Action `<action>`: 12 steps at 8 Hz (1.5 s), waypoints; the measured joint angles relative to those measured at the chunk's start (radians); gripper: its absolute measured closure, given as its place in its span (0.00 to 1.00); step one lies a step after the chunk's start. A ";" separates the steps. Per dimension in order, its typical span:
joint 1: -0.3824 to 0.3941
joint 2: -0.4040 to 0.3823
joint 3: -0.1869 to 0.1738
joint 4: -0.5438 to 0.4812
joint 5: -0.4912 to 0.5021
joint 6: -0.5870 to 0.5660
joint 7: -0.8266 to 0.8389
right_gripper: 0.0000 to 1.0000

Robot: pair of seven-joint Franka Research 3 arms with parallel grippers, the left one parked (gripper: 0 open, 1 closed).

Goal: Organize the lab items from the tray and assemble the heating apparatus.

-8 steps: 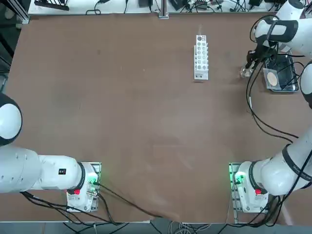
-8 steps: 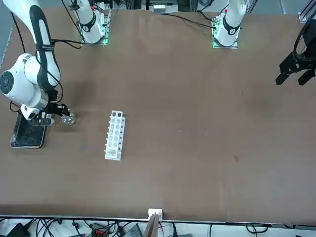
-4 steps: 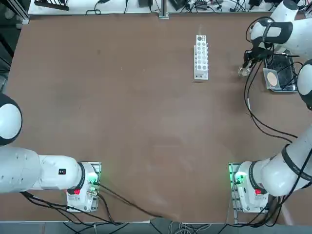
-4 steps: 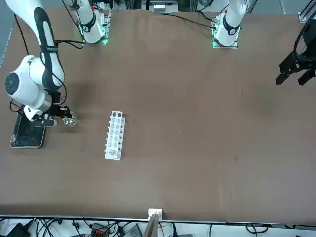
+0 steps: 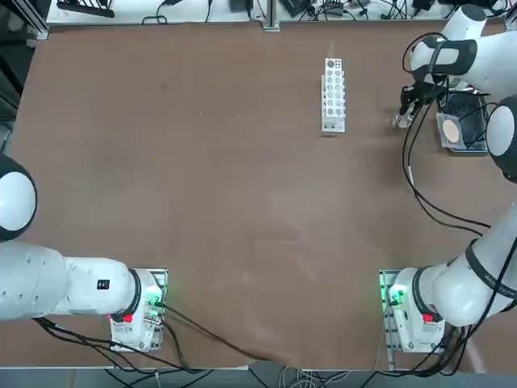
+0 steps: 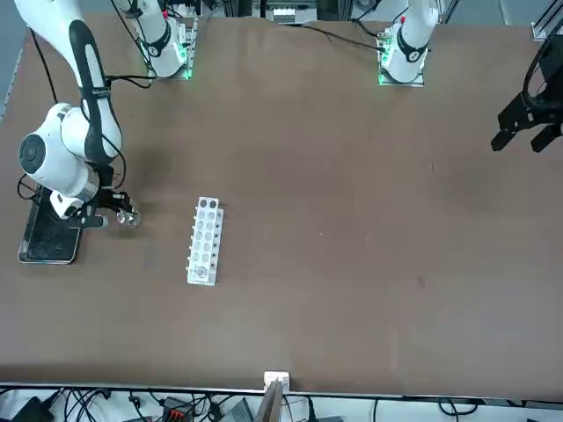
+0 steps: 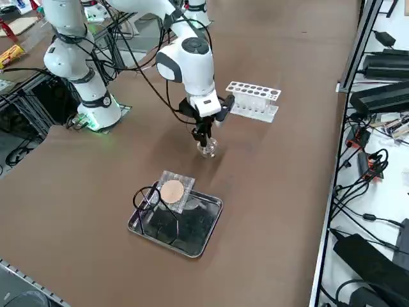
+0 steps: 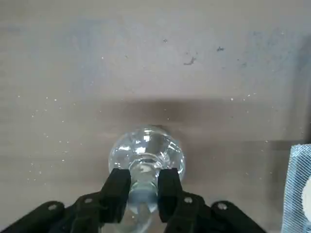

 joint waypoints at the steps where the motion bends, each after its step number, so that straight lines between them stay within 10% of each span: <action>1: 0.000 0.000 0.000 0.004 -0.002 0.000 0.000 0.53; 4: -0.002 -0.009 -0.023 0.105 -0.008 -0.139 -0.001 0.03; 8: -0.014 -0.047 -0.183 0.192 -0.103 -0.256 -0.092 0.01; 12: -0.078 -0.039 -0.278 0.190 -0.113 -0.249 -0.118 0.22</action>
